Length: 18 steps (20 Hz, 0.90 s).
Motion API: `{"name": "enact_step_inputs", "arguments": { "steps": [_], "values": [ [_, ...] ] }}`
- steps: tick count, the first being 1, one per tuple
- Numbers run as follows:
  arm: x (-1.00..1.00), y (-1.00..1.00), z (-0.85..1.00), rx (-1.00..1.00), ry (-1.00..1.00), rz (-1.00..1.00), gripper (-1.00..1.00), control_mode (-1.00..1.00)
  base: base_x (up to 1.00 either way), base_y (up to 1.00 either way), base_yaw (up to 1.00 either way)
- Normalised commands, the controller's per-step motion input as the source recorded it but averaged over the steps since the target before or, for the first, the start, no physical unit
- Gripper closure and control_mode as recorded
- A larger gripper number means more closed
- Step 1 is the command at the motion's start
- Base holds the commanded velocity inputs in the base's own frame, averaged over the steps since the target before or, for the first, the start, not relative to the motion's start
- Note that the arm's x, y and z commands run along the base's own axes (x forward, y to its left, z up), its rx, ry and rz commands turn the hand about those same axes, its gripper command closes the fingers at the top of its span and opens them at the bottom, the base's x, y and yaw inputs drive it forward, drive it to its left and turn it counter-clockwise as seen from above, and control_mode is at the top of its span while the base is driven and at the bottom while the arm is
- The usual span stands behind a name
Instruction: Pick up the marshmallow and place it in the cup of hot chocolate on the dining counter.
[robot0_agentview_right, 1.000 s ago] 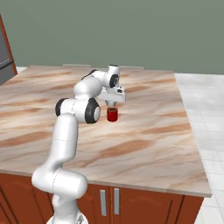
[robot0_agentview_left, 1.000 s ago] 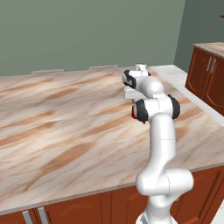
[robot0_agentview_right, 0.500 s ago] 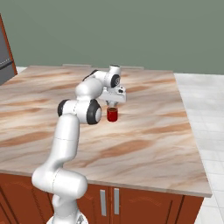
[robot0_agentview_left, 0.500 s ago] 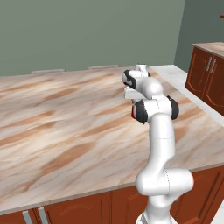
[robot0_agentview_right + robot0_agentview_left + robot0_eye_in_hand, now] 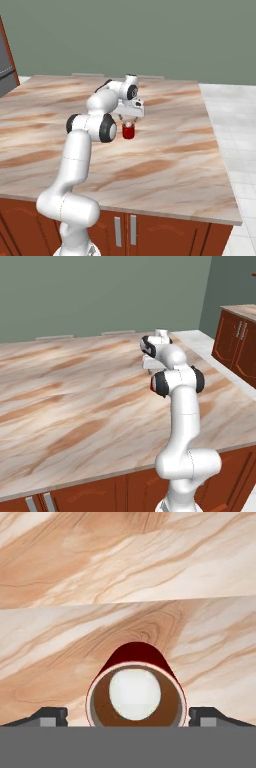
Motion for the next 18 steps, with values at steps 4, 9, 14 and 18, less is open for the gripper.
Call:
{"name": "enact_step_inputs", "arguments": {
  "steps": [4,9,14,18],
  "values": [
    [-0.05,0.0,0.09,0.0,0.0,0.0,-1.0,-1.0,0.0,0.0,0.0],
    [-0.43,0.0,0.55,0.0,-0.01,0.0,-1.0,-1.0,0.0,0.0,0.0],
    [-0.95,0.02,0.17,0.0,0.0,0.0,-1.0,-1.0,0.0,0.0,0.0],
    [-1.0,0.01,-0.03,0.0,0.0,0.0,-1.0,-1.0,0.0,0.0,0.0]
  ]
}}
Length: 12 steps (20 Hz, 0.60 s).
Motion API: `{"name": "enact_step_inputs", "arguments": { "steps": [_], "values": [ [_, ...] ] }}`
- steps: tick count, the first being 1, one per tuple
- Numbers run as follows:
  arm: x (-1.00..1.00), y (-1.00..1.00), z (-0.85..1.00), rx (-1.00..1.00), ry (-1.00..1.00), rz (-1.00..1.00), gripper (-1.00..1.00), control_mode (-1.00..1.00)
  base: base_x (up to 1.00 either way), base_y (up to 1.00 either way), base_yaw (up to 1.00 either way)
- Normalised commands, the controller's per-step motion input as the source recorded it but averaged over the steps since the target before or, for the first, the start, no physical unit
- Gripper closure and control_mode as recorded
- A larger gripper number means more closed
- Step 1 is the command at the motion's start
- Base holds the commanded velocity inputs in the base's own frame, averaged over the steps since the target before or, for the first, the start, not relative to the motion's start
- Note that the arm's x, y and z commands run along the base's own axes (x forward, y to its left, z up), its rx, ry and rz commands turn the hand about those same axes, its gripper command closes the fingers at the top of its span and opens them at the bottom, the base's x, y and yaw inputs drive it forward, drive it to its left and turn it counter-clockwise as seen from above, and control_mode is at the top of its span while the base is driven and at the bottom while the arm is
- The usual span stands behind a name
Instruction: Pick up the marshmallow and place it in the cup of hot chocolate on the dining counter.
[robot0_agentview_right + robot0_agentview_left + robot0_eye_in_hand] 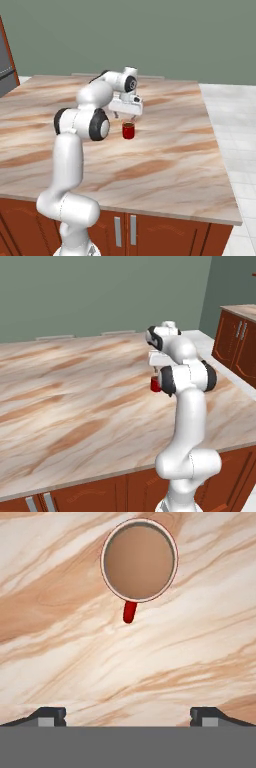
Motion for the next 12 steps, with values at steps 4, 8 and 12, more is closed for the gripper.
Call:
{"name": "enact_step_inputs", "arguments": {
  "steps": [4,8,12],
  "values": [
    [-1.0,0.03,0.19,0.0,-0.07,0.0,-1.0,-1.0,0.0,0.0,0.0],
    [-1.0,0.13,0.46,0.0,-0.09,0.0,-1.0,-1.0,0.0,0.0,0.0],
    [-1.0,0.26,0.7,0.0,-0.07,0.02,-1.0,-1.0,0.0,0.0,0.0]
  ]
}}
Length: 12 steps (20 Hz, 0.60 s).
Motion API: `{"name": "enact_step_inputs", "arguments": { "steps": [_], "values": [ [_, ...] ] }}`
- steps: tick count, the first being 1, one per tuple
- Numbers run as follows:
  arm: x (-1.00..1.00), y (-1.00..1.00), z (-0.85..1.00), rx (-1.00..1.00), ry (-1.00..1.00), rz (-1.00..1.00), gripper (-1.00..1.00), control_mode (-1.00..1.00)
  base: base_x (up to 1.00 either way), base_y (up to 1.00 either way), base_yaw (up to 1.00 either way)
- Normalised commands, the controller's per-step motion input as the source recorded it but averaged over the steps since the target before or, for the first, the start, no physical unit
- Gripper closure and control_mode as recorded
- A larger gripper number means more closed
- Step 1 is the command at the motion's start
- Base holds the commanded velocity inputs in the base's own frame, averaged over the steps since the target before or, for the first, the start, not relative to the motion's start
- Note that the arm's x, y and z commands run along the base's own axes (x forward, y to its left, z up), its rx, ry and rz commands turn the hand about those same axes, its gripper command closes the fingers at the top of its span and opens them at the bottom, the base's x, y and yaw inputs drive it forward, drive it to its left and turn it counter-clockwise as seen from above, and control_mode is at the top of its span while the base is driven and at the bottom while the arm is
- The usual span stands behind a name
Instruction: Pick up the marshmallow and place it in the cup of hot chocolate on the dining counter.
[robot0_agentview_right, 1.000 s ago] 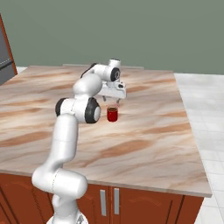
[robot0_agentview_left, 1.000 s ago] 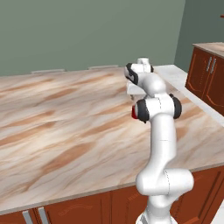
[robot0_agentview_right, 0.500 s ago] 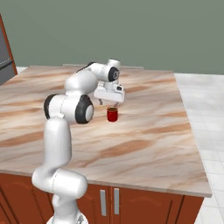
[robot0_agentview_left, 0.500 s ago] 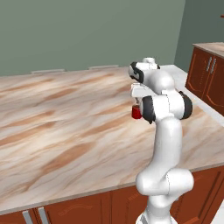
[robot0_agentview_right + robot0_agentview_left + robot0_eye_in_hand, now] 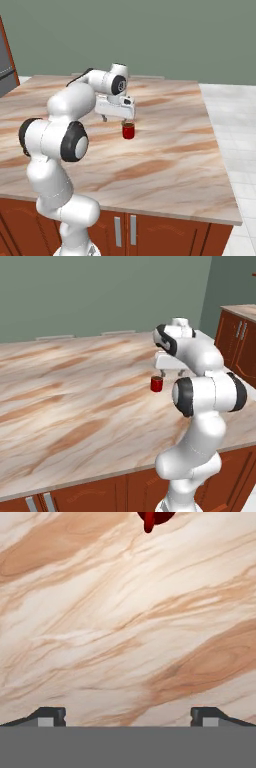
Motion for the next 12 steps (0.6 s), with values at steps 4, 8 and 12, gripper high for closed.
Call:
{"name": "enact_step_inputs", "arguments": {
  "steps": [4,8,12],
  "values": [
    [-1.0,0.38,0.51,0.0,-0.02,0.06,-1.0,-1.0,0.0,0.0,0.0],
    [-0.84,0.29,0.47,0.0,0.0,0.05,-1.0,-1.0,0.0,0.0,0.0],
    [-0.72,0.26,0.46,0.0,-0.03,0.05,-1.0,-1.0,0.0,0.0,0.0]
  ]
}}
